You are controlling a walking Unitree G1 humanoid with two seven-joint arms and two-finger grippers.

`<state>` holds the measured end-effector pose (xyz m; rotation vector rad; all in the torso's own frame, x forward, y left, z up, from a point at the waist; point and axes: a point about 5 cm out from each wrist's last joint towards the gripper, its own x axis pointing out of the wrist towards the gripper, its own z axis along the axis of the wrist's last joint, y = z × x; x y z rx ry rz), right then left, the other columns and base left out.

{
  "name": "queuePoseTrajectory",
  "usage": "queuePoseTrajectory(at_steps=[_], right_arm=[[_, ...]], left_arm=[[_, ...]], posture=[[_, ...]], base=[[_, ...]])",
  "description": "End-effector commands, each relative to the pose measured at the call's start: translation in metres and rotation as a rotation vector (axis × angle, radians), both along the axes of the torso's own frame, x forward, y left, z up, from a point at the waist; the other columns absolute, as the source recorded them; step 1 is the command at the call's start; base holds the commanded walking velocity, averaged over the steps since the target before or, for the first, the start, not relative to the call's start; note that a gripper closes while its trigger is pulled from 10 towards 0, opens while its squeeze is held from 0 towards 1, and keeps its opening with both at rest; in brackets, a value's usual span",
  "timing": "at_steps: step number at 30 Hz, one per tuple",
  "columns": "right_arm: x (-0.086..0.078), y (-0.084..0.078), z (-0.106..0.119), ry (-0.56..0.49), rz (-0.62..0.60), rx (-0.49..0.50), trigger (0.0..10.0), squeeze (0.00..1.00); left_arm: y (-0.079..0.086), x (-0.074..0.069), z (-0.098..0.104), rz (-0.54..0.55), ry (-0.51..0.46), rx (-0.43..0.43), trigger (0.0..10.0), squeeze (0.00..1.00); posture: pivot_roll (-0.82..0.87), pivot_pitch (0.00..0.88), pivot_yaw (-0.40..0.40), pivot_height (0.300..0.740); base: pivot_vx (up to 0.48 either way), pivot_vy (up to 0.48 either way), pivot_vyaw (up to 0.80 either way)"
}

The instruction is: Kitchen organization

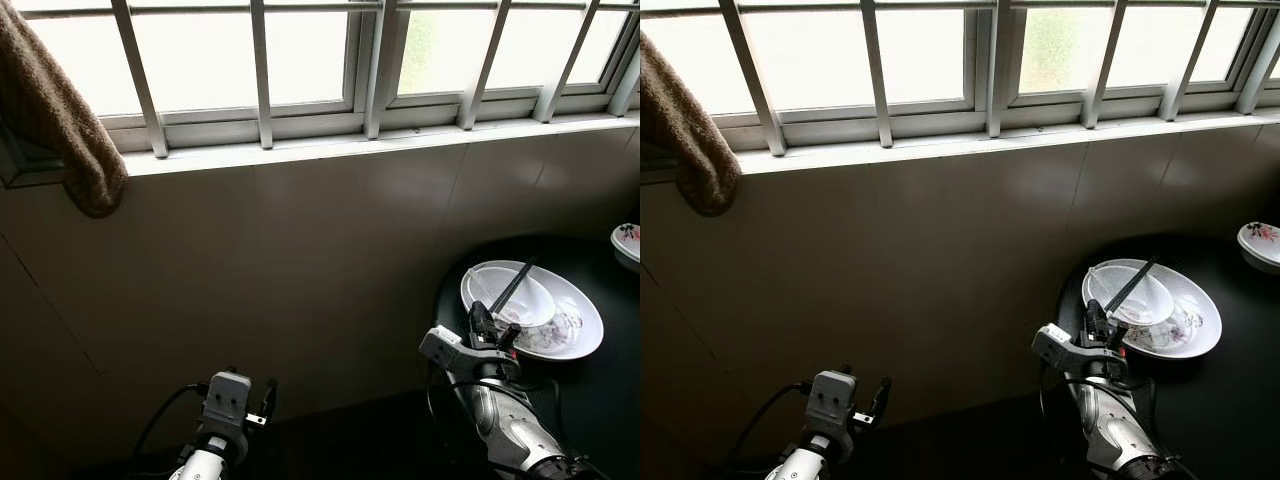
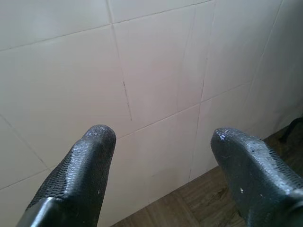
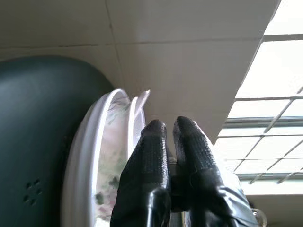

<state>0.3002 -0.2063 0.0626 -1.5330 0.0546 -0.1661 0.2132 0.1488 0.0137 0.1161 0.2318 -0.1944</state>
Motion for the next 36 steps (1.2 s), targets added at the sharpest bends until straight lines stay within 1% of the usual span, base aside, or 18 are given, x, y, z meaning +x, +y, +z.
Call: queuePoseTrajectory(at_steps=[1, 2, 3, 6, 7, 8, 9, 14, 15, 17, 21, 22, 23, 24, 25, 28, 30, 36], right_arm=[[0.002, 0.004, 0.009, -0.053, 0.037, -0.039, 0.0, 0.0], [0.002, 0.004, 0.009, -0.053, 0.037, -0.039, 0.0, 0.0], [0.003, 0.006, 0.016, -0.102, 0.055, -0.073, 0.0, 0.0], [0.004, 0.007, 0.019, -0.123, 0.061, -0.083, 0.0, 0.0], [0.004, 0.008, 0.02, -0.136, 0.061, -0.085, 0.3, 0.0], [0.004, 0.009, 0.021, -0.145, 0.061, -0.09, 3.3, 0.0], [0.004, 0.01, 0.022, -0.153, 0.065, -0.082, 10.0, 0.0], [0.005, 0.019, 0.026, -0.177, 0.104, -0.052, 10.0, 0.0], [0.006, 0.025, 0.028, -0.185, 0.128, -0.004, 10.0, 0.0], [0.006, 0.029, 0.03, -0.191, 0.143, 0.022, 10.0, 0.0], [0.006, 0.036, 0.034, -0.209, 0.164, 0.035, 10.0, 0.0], [0.007, 0.037, 0.034, -0.203, 0.161, 0.067, 10.0, 0.0], [0.008, 0.046, 0.04, -0.188, 0.181, 0.201, 10.0, 0.0], [0.008, 0.046, 0.04, -0.188, 0.181, 0.201, 10.0, 0.0], [0.008, 0.051, 0.043, -0.184, 0.197, 0.26, 10.0, 0.0], [0.009, 0.06, 0.053, -0.192, 0.214, 0.286, 10.0, 0.0], [0.009, 0.063, 0.056, -0.182, 0.213, 0.274, 10.0, 0.0], [0.008, 0.07, 0.055, -0.105, 0.224, 0.377, 10.0, 0.0]], left_arm=[[-0.002, 0.0, 0.0, -0.004, -0.004, -0.01, 10.0, 0.0], [-0.002, 0.0, 0.0, -0.004, -0.004, -0.01, 10.0, 0.0], [-0.002, 0.0, 0.0, -0.004, -0.004, -0.012, 10.0, 0.0], [-0.003, 0.0, 0.0, -0.005, -0.005, -0.013, 10.0, 0.0], [-0.003, 0.0, 0.0, -0.005, -0.005, -0.014, 10.0, 0.0], [-0.003, 0.0, 0.0, -0.005, -0.006, -0.015, 10.0, 0.0], [-0.003, 0.0, 0.0, -0.006, -0.006, -0.016, 10.0, 0.0], [-0.003, 0.001, 0.0, -0.006, -0.008, -0.017, 10.0, 0.0], [-0.003, 0.001, 0.0, -0.005, -0.009, -0.018, 10.0, 0.0], [-0.003, 0.001, 0.0, -0.005, -0.01, -0.019, 10.0, 0.0], [-0.004, 0.001, 0.0, -0.005, -0.01, -0.019, 10.0, 0.0], [-0.004, 0.001, 0.0, -0.005, -0.01, -0.02, 10.0, 0.0], [-0.003, 0.001, 0.0, -0.005, -0.01, -0.022, 10.0, 0.0], [-0.003, 0.001, 0.0, -0.005, -0.01, -0.022, 10.0, 0.0], [-0.003, 0.001, 0.0, -0.005, -0.01, -0.023, 10.0, 0.0], [-0.003, 0.001, -0.001, -0.005, -0.01, -0.024, 10.0, 0.0], [-0.003, 0.001, -0.001, -0.006, -0.01, -0.025, 10.0, 0.0], [-0.004, 0.001, -0.001, -0.007, -0.009, -0.027, 10.0, 0.0]], posture=[[-0.04, 0.0, -0.004, 0.74], [-0.04, 0.0, -0.004, 0.74], [-0.04, 0.0, -0.005, 0.74], [-0.04, 0.0, -0.005, 0.74], [-0.04, 0.0, -0.005, 0.74], [-0.04, 0.0, -0.005, 0.74], [-0.04, 0.0, -0.006, 0.74], [-0.04, 0.0, -0.007, 0.74], [-0.04, 0.0, -0.007, 0.74], [-0.04, 0.0, -0.008, 0.74], [-0.04, 0.0, -0.01, 0.74], [-0.04, 0.0, -0.01, 0.74], [-0.04, 0.0, -0.009, 0.74], [-0.04, 0.0, -0.009, 0.74], [-0.04, 0.0, -0.009, 0.74], [-0.04, 0.0, -0.01, 0.74], [-0.04, 0.0, -0.011, 0.74], [-0.03, 0.0, -0.013, 0.74]], base=[[0.0, 0.0, 0.0], [0.0, 0.0, 0.0], [0.0, 0.0, 0.41], [0.0, 0.0, 0.28], [0.0, 0.0, 0.0], [0.0, 0.0, 0.0], [0.0, 0.0, 0.0], [0.0, 0.0, 0.0], [0.0, 0.0, 0.0], [0.0, 0.0, 0.0], [0.0, 0.0, 0.0], [0.0, 0.0, 0.0], [0.0, 0.0, 0.0], [0.0, 0.0, 0.0], [0.0, 0.0, 0.0], [0.0, 0.0, 0.0], [0.0, 0.0, 0.0], [0.0, 0.0, 0.0]])
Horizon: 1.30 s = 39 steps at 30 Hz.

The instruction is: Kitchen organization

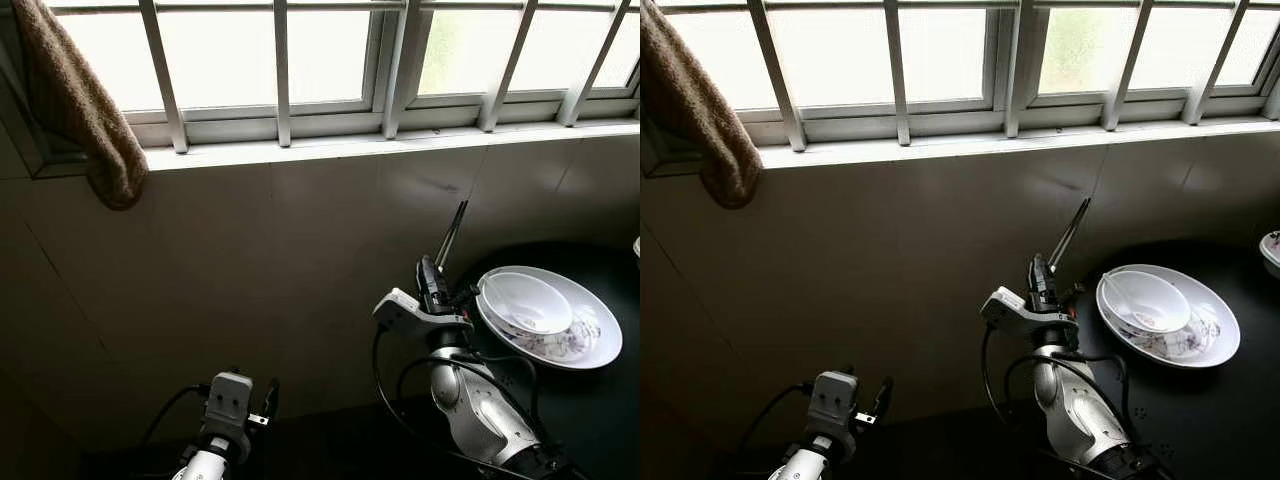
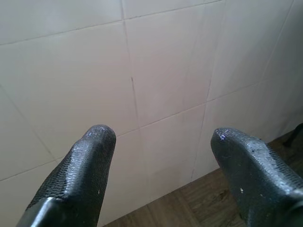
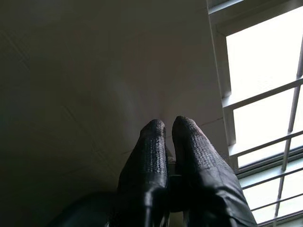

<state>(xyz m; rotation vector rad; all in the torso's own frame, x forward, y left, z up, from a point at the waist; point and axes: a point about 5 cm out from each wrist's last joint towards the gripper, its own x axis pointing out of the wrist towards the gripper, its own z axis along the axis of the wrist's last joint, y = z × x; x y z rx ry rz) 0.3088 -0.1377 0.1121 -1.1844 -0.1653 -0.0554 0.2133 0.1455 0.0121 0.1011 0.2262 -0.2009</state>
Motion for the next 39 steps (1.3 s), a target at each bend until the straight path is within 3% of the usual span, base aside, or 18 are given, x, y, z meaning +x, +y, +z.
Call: queuePoseTrajectory(at_steps=[1, 4, 7, 10, 12, 15, 20, 25, 39], right_arm=[[-0.001, 0.002, 0.006, 0.01, 0.008, 0.045, 10.0, 0.0], [-0.002, 0.003, 0.006, 0.046, 0.019, 0.059, 10.0, 0.0], [-0.005, 0.007, -0.008, 0.195, 0.035, 0.149, 10.0, 0.0], [-0.009, 0.008, -0.025, 0.371, 0.029, 0.306, 10.0, 0.0], [-0.016, 0.008, -0.041, 0.495, 0.039, 0.342, 10.0, 0.0], [-0.02, 0.008, -0.048, 0.537, 0.045, 0.384, 10.0, 0.0], [-0.031, 0.016, -0.066, 0.656, 0.155, 0.494, 10.0, 0.0], [-0.04, 0.018, -0.077, 0.713, 0.224, 0.484, 10.0, 0.0], [-0.046, 0.014, -0.085, 0.692, 0.287, 0.663, 10.0, 0.0]], left_arm=[[-0.001, 0.001, 0.0, -0.002, -0.005, -0.012, 10.0, 0.0], [-0.001, 0.001, 0.0, -0.003, -0.005, -0.013, 10.0, 0.0], [-0.001, 0.001, 0.0, -0.005, -0.005, -0.015, 10.0, 0.0], [-0.001, 0.002, 0.0, -0.005, -0.006, -0.016, 10.0, 0.0], [-0.001, 0.002, 0.0, -0.006, -0.006, -0.016, 10.0, 0.0], [-0.001, 0.002, 0.001, -0.006, -0.006, -0.017, 10.0, 0.0], [0.0, 0.003, 0.001, -0.007, -0.006, -0.016, 10.0, 0.0], [0.001, 0.003, 0.001, -0.007, -0.003, -0.014, 10.0, 0.0], [0.006, 0.002, 0.001, 0.0, -0.005, -0.003, 10.0, 0.0]], posture=[[-0.03, 0.0, -0.013, 0.74], [-0.04, 0.0, -0.013, 0.74], [-0.04, 0.0, -0.014, 0.74], [-0.04, 0.0, -0.015, 0.74], [-0.04, 0.0, -0.015, 0.74], [-0.04, 0.0, -0.015, 0.74], [-0.04, 0.0, -0.011, 0.74], [-0.03, 0.0, -0.009, 0.74], [-0.04, 0.0, 0.001, 0.74]], base=[[0.0, 0.0, 0.0], [0.0, 0.0, 0.0], [0.0, 0.0, 0.0], [0.0, 0.0, 0.0], [0.0, 0.0, 0.0], [0.0, 0.0, 0.0], [0.0, 0.0, 0.0], [0.0, 0.0, 0.32], [0.0, 0.0, 0.8]])
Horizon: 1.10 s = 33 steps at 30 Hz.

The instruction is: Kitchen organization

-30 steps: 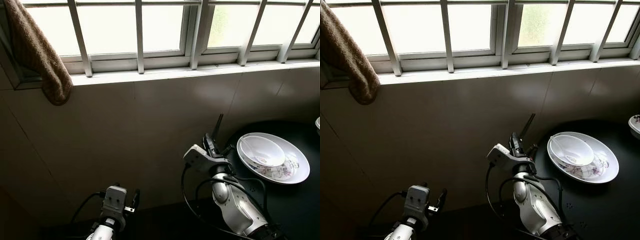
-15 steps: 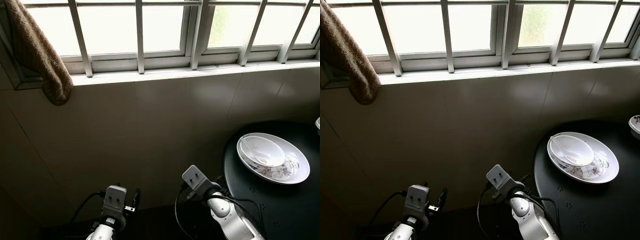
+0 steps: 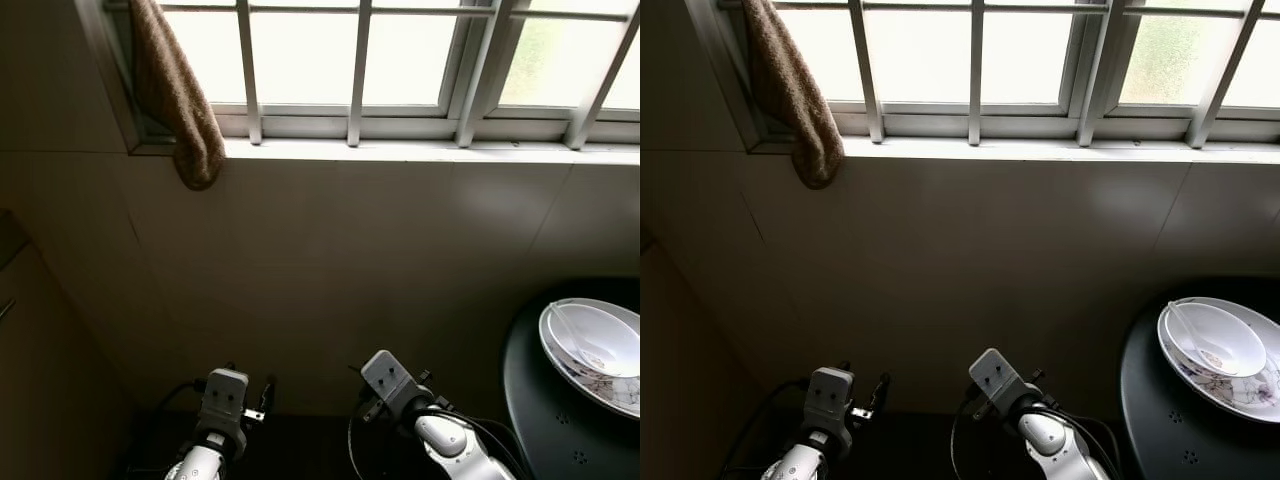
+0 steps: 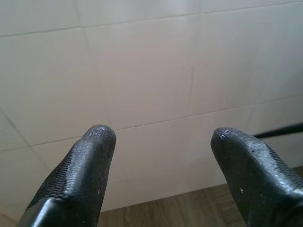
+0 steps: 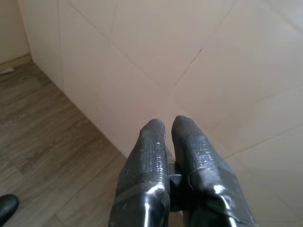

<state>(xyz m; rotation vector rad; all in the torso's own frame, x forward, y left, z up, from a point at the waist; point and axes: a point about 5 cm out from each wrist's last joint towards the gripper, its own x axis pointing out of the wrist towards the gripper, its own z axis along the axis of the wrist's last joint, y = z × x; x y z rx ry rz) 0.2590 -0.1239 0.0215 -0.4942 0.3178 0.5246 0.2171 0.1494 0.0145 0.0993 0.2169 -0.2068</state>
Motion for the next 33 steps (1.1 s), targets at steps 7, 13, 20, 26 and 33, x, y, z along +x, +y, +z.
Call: queuePoseTrajectory(at_steps=[7, 13, 20, 26, 33], right_arm=[[0.0062, -0.001, 0.0064, -0.052, -0.007, 0.065, 10.0, 0.0], [0.0067, -0.0013, 0.0055, -0.057, -0.005, 0.07, 10.0, 0.0], [0.0073, -0.0017, 0.0046, -0.062, -0.002, 0.075, 10.0, 0.0], [0.0092, 0.0003, 0.006, -0.105, -0.006, 0.076, 10.0, 0.0], [0.0102, 0.0003, 0.0074, -0.158, 0.009, 0.012, 10.0, 0.0]], left_arm=[[0.0019, -0.0013, -0.0015, 0.007, 0.003, 0.002, 10.0, 0.0], [0.0019, -0.0013, -0.0015, 0.007, 0.003, 0.002, 10.0, 0.0], [0.0019, -0.0013, -0.0015, 0.007, 0.003, 0.002, 10.0, 0.0], [0.0025, -0.0023, -0.0013, 0.009, 0.0, 0.002, 10.0, 0.0], [0.0018, -0.002, -0.0016, 0.01, -0.001, 0.003, 10.0, 0.0]], posture=[[-0.04, 0.0, 0.001, 0.74], [-0.04, 0.0, 0.001, 0.74], [-0.04, 0.0, 0.001, 0.74], [-0.03, 0.0, -0.002, 0.74], [-0.03, 0.0, -0.006, 0.74]], base=[[0.0, 0.0, 0.8], [0.0, 0.0, 0.8], [0.0, 0.0, 0.8], [0.0, 0.0, 0.8], [0.0, 0.0, 0.8]])
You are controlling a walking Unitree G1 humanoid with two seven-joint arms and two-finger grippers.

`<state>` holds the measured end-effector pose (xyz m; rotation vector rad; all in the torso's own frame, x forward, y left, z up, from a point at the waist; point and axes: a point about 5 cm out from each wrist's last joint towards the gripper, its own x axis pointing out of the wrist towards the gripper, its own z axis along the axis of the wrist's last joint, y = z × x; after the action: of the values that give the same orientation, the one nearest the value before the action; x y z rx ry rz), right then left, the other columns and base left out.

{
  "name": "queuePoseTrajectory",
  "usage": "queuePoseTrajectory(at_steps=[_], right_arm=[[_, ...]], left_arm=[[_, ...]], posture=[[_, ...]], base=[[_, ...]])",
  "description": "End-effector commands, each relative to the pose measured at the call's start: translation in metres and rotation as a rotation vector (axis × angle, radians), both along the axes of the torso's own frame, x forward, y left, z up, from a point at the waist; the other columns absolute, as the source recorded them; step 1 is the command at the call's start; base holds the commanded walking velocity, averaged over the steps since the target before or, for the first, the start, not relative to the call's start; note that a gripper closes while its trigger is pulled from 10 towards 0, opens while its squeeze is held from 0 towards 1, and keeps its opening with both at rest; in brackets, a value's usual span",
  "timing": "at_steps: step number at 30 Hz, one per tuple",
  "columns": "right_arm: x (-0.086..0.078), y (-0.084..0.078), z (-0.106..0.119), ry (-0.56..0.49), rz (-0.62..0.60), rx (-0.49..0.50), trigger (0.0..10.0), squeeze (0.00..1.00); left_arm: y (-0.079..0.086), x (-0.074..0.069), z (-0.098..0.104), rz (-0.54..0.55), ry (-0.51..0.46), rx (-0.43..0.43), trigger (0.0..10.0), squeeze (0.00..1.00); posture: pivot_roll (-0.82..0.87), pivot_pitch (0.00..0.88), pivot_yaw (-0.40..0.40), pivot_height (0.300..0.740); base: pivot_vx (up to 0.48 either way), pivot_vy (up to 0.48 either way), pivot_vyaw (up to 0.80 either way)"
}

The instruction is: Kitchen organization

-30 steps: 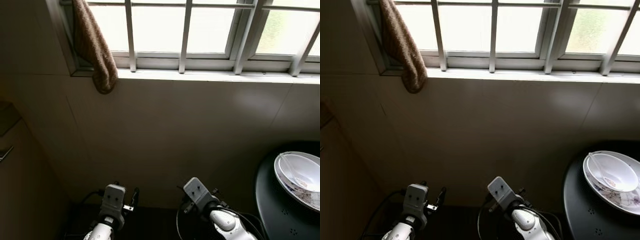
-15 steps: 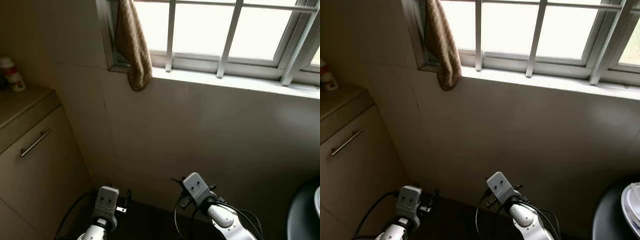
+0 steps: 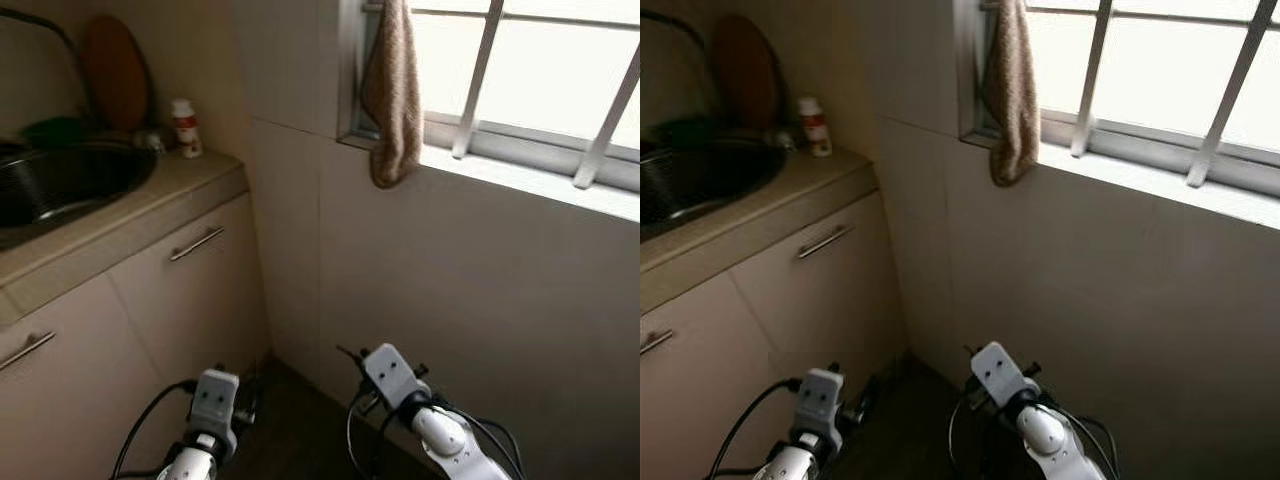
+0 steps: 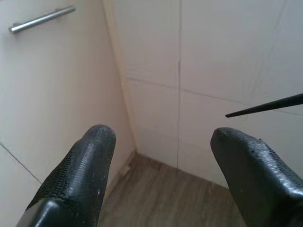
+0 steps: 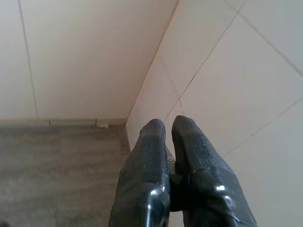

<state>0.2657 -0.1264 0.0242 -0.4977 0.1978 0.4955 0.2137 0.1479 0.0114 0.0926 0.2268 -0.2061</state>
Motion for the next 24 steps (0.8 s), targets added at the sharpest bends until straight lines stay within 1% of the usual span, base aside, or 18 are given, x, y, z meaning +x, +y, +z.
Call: queuePoseTrajectory(at_steps=[1, 2, 6, 9, 17, 19, 20, 24], right_arm=[[0.0024, 0.0047, 0.0049, -0.053, 0.023, -0.033, 10.0, 0.0], [0.0011, 0.0069, 0.0044, -0.065, 0.039, -0.05, 10.0, 0.0], [0.002, 0.0062, 0.0038, -0.064, 0.029, -0.049, 10.0, 0.0], [0.0014, 0.0088, 0.0038, -0.083, 0.054, -0.071, 10.0, 0.0], [0.0026, 0.0071, 0.0032, -0.081, 0.033, -0.06, 10.0, 0.0], [0.0032, 0.0064, 0.0032, -0.083, 0.017, -0.037, 10.0, 0.0], [0.0034, 0.0063, 0.0033, -0.083, 0.015, -0.034, 10.0, 0.0], [0.0041, 0.0058, 0.0036, -0.079, 0.005, -0.019, 10.0, 0.0]], left_arm=[[0.0032, 0.0014, 0.0015, 0.008, -0.011, 0.008, 10.0, 0.0], [0.0031, 0.0014, 0.0014, 0.008, -0.011, 0.008, 10.0, 0.0], [0.0029, 0.0014, 0.0014, 0.008, -0.01, 0.007, 10.0, 0.0], [0.0027, 0.0015, 0.0011, 0.007, -0.009, 0.006, 10.0, 0.0], [0.0025, 0.0016, 0.0007, 0.006, -0.008, 0.004, 10.0, 0.0], [0.0028, 0.0016, 0.0007, 0.005, -0.011, 0.004, 10.0, 0.0], [0.0027, 0.0016, 0.001, 0.005, -0.014, 0.004, 10.0, 0.0], [0.0026, 0.0017, 0.0013, 0.001, -0.017, 0.006, 10.0, 0.0]], posture=[[-0.03, 0.0, -0.006, 0.74], [-0.03, 0.0, -0.006, 0.74], [-0.02, 0.0, -0.006, 0.74], [-0.03, 0.0, -0.005, 0.74], [-0.03, 0.0, -0.005, 0.74], [-0.03, 0.0, -0.005, 0.74], [-0.03, 0.0, -0.005, 0.74], [-0.03, 0.0, -0.004, 0.74]], base=[[0.0, 0.0, 0.8], [0.0, 0.0, 0.8], [0.0, 0.0, 0.8], [0.0, 0.0, 0.8], [0.0, 0.0, 0.8], [0.0, 0.0, 0.8], [0.0, 0.0, 0.51], [0.0, 0.0, 0.0]])
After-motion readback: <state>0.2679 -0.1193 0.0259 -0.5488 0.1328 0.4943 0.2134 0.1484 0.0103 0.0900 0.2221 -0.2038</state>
